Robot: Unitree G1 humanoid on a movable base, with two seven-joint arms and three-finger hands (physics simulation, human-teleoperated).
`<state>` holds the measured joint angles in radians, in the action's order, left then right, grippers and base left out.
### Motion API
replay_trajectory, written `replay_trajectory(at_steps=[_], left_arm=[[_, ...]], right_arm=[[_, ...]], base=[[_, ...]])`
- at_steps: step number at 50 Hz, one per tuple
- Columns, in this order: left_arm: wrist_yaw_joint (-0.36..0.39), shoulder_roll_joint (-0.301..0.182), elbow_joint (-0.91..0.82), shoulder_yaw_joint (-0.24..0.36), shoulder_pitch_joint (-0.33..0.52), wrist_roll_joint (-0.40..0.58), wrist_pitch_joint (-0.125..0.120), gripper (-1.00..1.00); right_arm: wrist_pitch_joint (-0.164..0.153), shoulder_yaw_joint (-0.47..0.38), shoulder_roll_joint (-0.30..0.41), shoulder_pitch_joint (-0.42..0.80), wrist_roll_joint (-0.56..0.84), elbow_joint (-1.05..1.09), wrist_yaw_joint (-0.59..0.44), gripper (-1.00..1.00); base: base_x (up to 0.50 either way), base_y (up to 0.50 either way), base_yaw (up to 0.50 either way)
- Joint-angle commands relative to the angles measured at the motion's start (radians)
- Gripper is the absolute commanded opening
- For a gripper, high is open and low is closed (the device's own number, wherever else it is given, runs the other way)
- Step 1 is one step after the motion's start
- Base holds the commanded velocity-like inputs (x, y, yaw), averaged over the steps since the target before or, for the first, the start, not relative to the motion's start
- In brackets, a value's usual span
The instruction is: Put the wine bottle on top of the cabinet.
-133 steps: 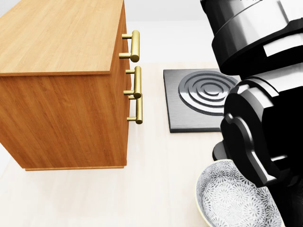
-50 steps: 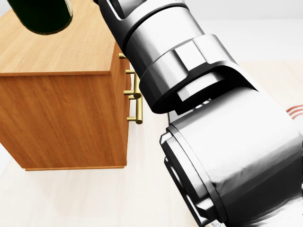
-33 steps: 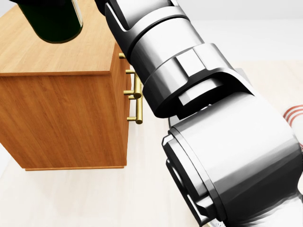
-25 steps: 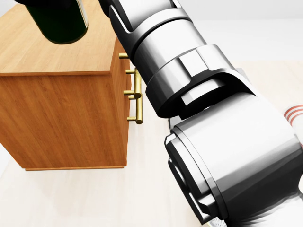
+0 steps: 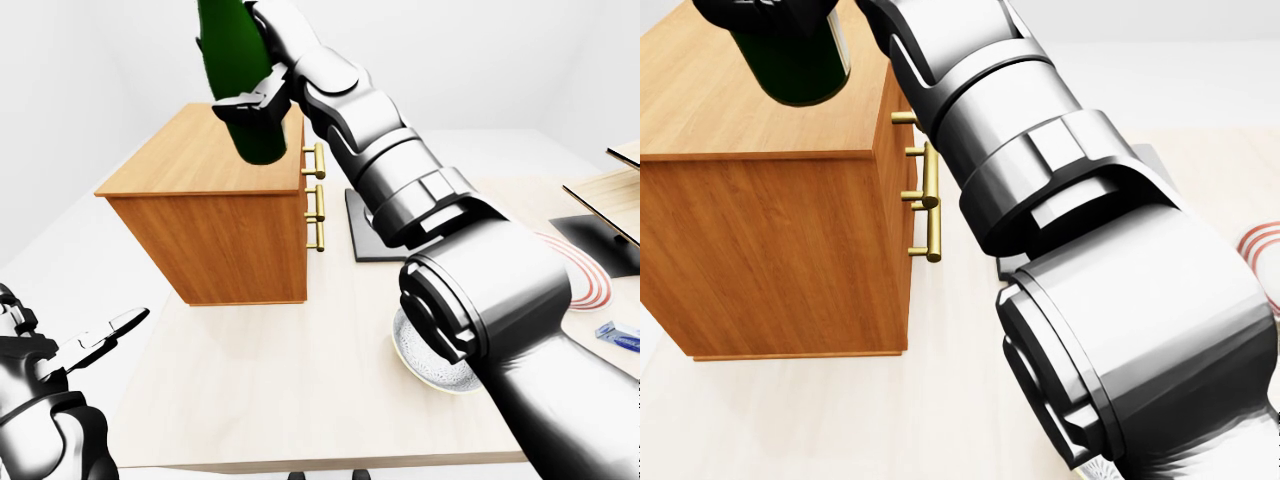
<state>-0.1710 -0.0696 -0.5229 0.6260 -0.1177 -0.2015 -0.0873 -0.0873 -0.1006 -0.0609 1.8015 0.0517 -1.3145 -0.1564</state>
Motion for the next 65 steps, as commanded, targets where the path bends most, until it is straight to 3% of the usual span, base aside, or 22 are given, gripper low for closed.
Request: replay_trajectory(at_steps=[1, 65], left_arm=[[-0.001, 0.000, -0.001, -0.001, 0.000, 0.001, 0.000, 1.00], [0.004, 0.001, 0.022, 0.001, -0.004, 0.002, 0.000, 1.00]], right_arm=[[0.000, -0.025, -0.004, -0.010, 0.016, 0.010, 0.010, -1.00], [0.000, -0.044, -0.005, -0.052, 0.014, -0.001, 0.022, -1.00]], base=[[0.00, 0.00, 0.00], [0.00, 0.00, 0.00]])
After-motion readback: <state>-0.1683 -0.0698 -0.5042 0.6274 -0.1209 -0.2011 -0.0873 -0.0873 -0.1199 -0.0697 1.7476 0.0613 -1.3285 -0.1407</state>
